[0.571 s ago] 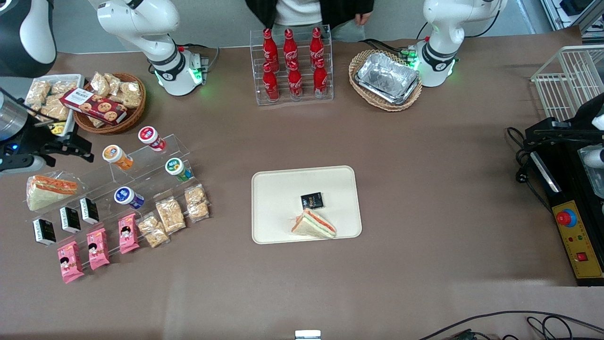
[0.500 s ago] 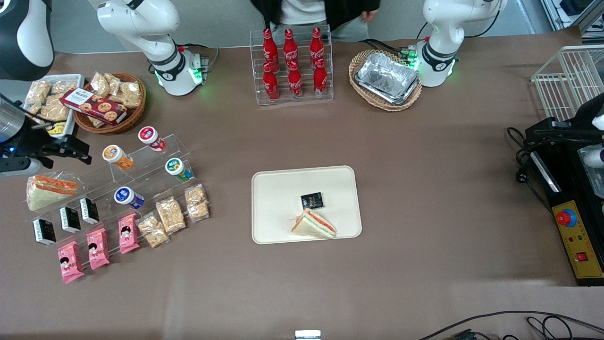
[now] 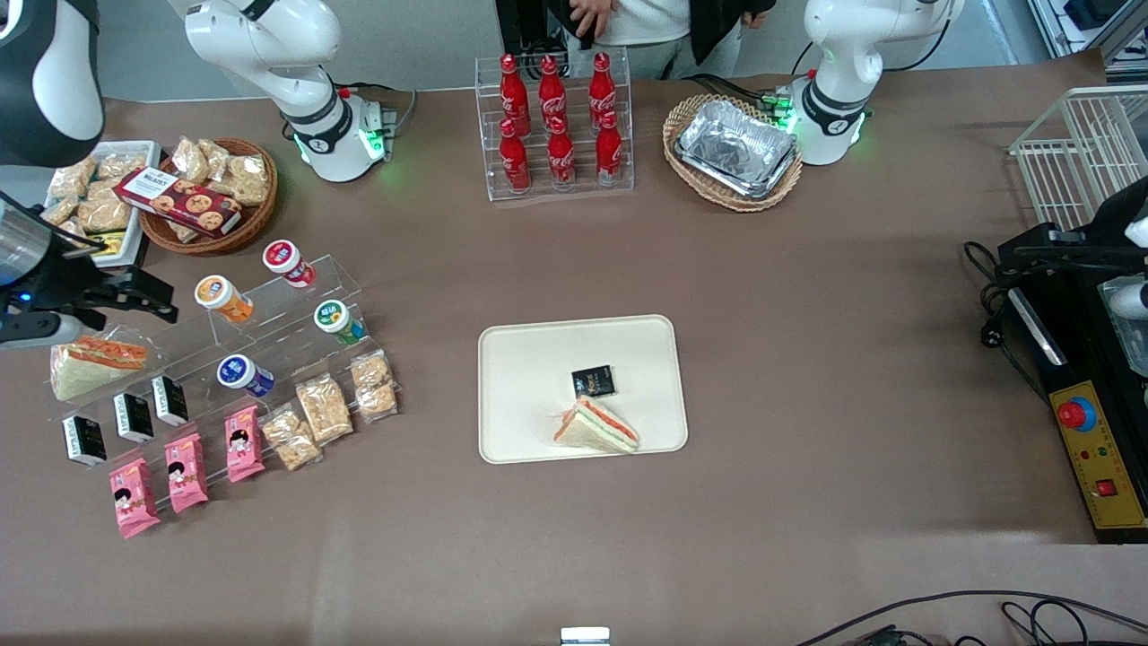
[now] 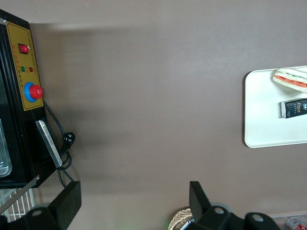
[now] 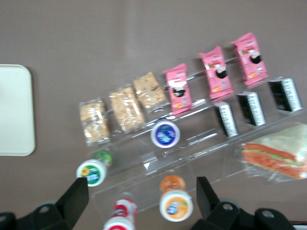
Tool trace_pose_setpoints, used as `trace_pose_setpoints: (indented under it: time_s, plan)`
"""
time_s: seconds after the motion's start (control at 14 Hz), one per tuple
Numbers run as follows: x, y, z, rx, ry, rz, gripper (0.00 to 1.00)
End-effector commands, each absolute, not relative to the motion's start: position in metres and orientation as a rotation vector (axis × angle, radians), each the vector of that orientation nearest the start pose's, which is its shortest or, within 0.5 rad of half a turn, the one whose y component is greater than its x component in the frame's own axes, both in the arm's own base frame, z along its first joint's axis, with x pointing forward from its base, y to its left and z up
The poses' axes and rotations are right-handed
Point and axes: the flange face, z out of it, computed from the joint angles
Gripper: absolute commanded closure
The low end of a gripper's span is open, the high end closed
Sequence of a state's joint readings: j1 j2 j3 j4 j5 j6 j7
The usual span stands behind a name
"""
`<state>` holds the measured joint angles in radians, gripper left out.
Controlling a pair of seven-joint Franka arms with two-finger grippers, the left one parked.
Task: Place green gum on tray
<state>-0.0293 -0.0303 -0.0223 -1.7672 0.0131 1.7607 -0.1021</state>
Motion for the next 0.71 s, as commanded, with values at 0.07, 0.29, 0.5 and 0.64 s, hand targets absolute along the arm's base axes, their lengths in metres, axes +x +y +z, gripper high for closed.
trace_pose_setpoints:
  time_s: [0.07, 0.29, 0.5, 0.64]
  plan:
    - [0.522, 0.099, 0.565, -3.135, 0.064, 0.012, 0.0]
    - [0.493, 0.128, 0.559, -3.155, 0.03, 0.023, 0.0]
    - [0.491, 0.121, 0.559, -3.135, 0.041, 0.033, 0.0]
    - [0.494, 0.102, 0.555, -3.127, 0.01, 0.043, 0.0]
